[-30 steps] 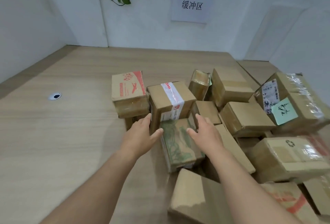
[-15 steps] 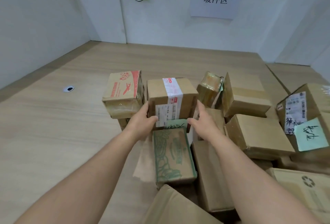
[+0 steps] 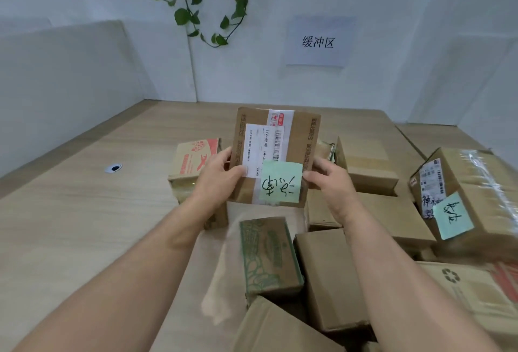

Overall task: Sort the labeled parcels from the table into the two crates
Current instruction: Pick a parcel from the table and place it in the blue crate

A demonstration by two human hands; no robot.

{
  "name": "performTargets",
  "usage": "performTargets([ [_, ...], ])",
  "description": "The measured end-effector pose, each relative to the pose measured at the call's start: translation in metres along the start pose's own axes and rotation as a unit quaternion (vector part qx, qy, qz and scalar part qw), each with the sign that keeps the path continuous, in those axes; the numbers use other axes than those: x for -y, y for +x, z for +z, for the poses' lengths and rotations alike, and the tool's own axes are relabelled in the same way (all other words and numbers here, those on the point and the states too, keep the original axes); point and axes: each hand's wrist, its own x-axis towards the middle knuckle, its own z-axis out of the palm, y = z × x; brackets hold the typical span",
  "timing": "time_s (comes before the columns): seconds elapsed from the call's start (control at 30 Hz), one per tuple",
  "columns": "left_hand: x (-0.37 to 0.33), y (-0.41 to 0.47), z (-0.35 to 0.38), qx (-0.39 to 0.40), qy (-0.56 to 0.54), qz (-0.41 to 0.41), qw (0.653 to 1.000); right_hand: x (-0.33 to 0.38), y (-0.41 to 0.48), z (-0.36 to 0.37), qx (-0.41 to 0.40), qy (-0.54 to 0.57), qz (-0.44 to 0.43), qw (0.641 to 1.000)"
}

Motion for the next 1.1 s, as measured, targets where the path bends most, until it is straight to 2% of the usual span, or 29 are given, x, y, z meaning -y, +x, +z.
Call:
performTargets([
  [0.13, 0.002, -0.014, -0.012, 0.031, -0.057, -0.014, 0.998, 0.003, -0.012, 0.005, 0.074, 0.085, 0.027, 0.993],
  [0.3, -0.001, -0.033, -0.024, 0.052, -0.070, -0.011, 0.996, 0.002, -0.022, 0.016, 0.125, 0.080, 0.023, 0.989],
  [0.43, -0.005, -0.039, -0.039, 0.030, -0.077, -0.014, 0.996, 0.003, -0.026, 0.026, 0.115, 0.108, 0.027, 0.987],
  [0.63, -0.005, -0.056, -0.051, -0.007, -0.072, 0.000, 0.997, 0.009, -0.025, 0.040, 0.182, 0.123, 0.029, 0.975],
  [1.1, 0.026, -0.113, -0.106, -0.145, -0.042, -0.047, 0.987, 0.022, -0.029, 0.116, 0.278, 0.092, -0.065, 0.954],
])
